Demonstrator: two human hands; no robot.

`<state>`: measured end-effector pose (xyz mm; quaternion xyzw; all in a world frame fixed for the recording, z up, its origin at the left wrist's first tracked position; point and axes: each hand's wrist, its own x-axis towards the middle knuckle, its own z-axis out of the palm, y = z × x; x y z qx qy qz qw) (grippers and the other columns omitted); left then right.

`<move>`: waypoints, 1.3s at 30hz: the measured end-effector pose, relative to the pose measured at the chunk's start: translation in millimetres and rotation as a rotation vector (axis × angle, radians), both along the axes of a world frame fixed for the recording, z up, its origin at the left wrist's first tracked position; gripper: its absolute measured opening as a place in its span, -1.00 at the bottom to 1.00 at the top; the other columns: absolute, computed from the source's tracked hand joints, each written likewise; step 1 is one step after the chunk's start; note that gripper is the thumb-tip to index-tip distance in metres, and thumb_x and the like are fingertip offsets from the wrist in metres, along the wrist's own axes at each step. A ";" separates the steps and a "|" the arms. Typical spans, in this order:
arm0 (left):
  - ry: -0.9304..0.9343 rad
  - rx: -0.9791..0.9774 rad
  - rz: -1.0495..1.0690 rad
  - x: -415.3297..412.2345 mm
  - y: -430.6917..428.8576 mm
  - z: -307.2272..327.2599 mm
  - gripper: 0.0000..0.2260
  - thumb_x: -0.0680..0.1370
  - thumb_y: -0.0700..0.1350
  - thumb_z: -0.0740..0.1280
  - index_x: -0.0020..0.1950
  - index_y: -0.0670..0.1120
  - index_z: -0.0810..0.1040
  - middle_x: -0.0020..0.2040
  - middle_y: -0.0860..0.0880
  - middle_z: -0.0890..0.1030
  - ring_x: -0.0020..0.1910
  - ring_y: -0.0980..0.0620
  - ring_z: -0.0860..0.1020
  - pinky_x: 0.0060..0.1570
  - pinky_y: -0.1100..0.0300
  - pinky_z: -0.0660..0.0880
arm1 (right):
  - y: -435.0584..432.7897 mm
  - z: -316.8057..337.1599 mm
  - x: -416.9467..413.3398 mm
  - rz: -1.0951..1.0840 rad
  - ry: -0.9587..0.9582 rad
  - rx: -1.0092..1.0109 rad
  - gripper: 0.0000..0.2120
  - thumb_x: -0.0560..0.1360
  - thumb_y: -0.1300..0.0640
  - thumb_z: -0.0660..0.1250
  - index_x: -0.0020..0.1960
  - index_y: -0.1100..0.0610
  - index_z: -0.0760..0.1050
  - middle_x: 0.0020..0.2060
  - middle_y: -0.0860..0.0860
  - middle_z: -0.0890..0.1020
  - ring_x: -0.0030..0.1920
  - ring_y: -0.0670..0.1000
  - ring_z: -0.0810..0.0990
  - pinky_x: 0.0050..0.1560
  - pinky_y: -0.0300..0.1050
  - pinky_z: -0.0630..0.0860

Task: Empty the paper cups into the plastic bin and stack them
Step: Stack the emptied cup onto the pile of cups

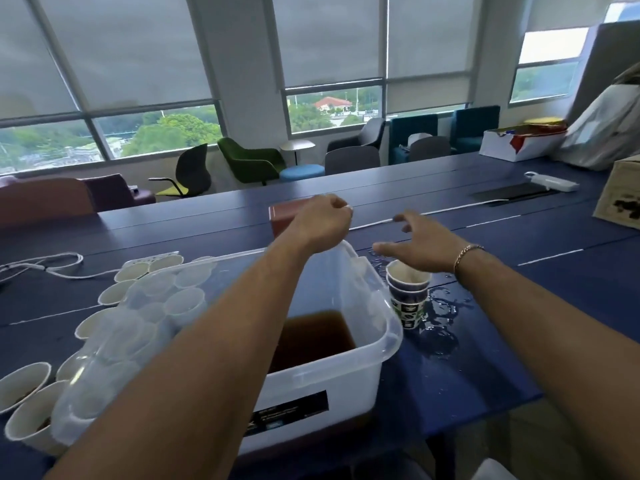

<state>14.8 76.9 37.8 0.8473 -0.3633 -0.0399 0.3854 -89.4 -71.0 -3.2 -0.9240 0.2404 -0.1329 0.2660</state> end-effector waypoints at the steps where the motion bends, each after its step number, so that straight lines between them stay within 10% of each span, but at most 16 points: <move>1: -0.001 -0.010 0.028 9.1 9.0 2.7 -0.73 0.66 -0.06 0.20 0.28 -0.11 0.56 0.12 -0.04 0.57 0.08 -0.02 0.51 0.11 0.12 0.45 | 9.8 8.9 11.6 0.035 -0.035 -0.023 -0.35 0.43 -0.22 0.41 0.38 0.06 0.35 0.30 0.10 0.50 0.23 0.11 0.51 0.27 0.10 0.46; 12: -0.054 0.133 0.394 123.4 171.7 3.5 -0.77 0.61 -0.10 0.25 0.17 -0.12 0.63 0.17 -0.10 0.63 0.06 -0.07 0.56 -0.02 0.13 0.41 | 181.2 42.0 178.1 0.616 0.062 -0.135 -0.74 0.57 0.20 0.23 0.20 0.11 0.59 0.19 0.04 0.59 0.08 0.00 0.52 0.06 -0.17 0.40; 19: -0.010 0.145 0.483 170.8 209.9 -11.1 -0.80 0.59 -0.10 0.26 0.10 -0.06 0.65 0.10 -0.04 0.65 0.01 -0.04 0.56 0.03 0.15 0.47 | 219.8 17.8 258.9 0.640 0.381 -0.300 -0.66 0.58 0.22 0.12 0.26 0.17 0.55 0.24 0.09 0.56 0.20 0.12 0.53 0.25 -0.01 0.46; 24: 0.011 0.191 0.470 199.5 209.3 -19.3 -0.81 0.60 -0.06 0.24 0.08 -0.01 0.64 0.06 -0.03 0.63 -0.01 -0.09 0.58 0.11 0.02 0.56 | 209.7 1.7 316.1 0.663 0.632 -0.506 -0.67 0.51 0.25 0.17 0.23 0.19 0.54 0.04 0.13 0.66 -0.14 0.14 0.67 -0.18 0.01 0.64; 31: 0.048 0.218 0.424 237.5 202.1 -23.2 -0.75 0.62 -0.07 0.22 0.22 -0.06 0.61 0.22 -0.06 0.61 0.14 -0.06 0.54 0.13 0.15 0.43 | 208.8 -14.0 342.9 0.722 0.782 -0.498 -0.66 0.58 0.27 0.23 0.35 0.27 0.45 0.17 0.15 0.56 0.01 0.10 0.54 -0.11 -0.15 0.53; 35: 0.054 0.216 0.404 250.1 198.3 -25.2 -0.76 0.62 -0.08 0.22 0.21 -0.05 0.60 0.18 -0.04 0.62 0.11 -0.04 0.54 0.08 0.15 0.43 | 210.7 -15.8 344.4 0.745 0.880 -0.616 -0.70 0.61 0.30 0.11 0.28 0.34 0.46 0.04 0.13 0.49 -0.21 0.02 0.50 -0.57 -0.36 0.39; 39: 0.061 0.230 0.387 252.6 192.8 -31.3 -0.76 0.62 -0.09 0.21 0.21 -0.05 0.60 0.17 -0.03 0.61 0.09 -0.02 0.53 0.07 0.14 0.44 | 210.0 -12.2 342.3 0.738 0.858 -0.677 -0.69 0.63 0.24 0.11 0.31 0.31 0.45 0.03 0.12 0.47 -0.08 0.03 0.45 -0.49 -0.29 0.37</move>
